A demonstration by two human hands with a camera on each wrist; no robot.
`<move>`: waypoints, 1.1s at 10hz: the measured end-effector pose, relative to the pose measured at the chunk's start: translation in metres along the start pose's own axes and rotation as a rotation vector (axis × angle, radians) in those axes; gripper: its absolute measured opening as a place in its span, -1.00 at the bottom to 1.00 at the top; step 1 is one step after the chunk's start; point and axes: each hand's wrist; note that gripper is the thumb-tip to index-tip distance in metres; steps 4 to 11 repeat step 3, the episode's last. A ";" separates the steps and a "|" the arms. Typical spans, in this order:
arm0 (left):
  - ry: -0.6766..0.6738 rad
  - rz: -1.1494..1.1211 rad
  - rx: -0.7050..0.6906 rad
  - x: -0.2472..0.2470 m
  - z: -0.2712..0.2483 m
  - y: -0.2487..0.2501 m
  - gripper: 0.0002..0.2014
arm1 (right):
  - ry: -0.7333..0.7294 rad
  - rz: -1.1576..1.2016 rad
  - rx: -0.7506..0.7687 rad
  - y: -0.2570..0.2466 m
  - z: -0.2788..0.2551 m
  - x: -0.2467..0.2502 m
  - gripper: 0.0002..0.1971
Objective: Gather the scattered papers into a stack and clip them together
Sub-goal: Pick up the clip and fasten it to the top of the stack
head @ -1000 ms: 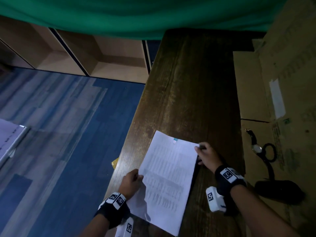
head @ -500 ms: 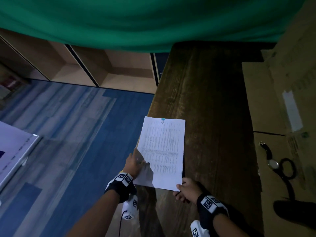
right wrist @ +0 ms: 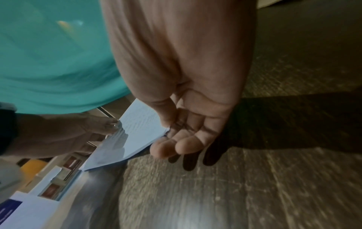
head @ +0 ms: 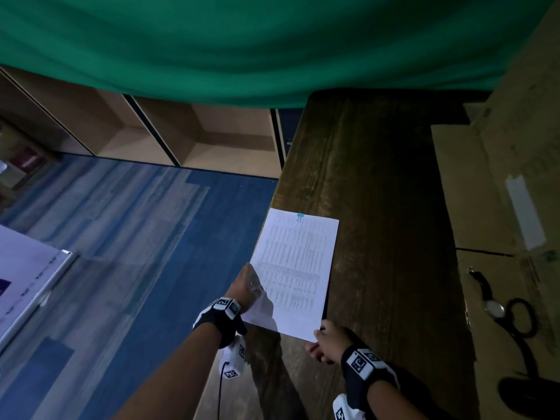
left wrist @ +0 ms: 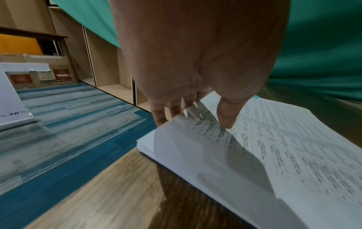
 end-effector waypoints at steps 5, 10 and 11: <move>0.069 -0.174 0.139 -0.022 -0.062 -0.039 -0.21 | -0.028 0.115 0.073 0.067 -0.020 0.021 -0.87; 0.069 -0.174 0.139 -0.022 -0.062 -0.039 -0.21 | -0.028 0.115 0.073 0.067 -0.020 0.021 -0.87; 0.069 -0.174 0.139 -0.022 -0.062 -0.039 -0.21 | -0.028 0.115 0.073 0.067 -0.020 0.021 -0.87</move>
Point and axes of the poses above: each hand's wrist, its own z-axis towards the middle knuckle, its own x-axis out of the back of the hand, y = z × x, and after that the axes turned 12 degrees about -x, right-handed
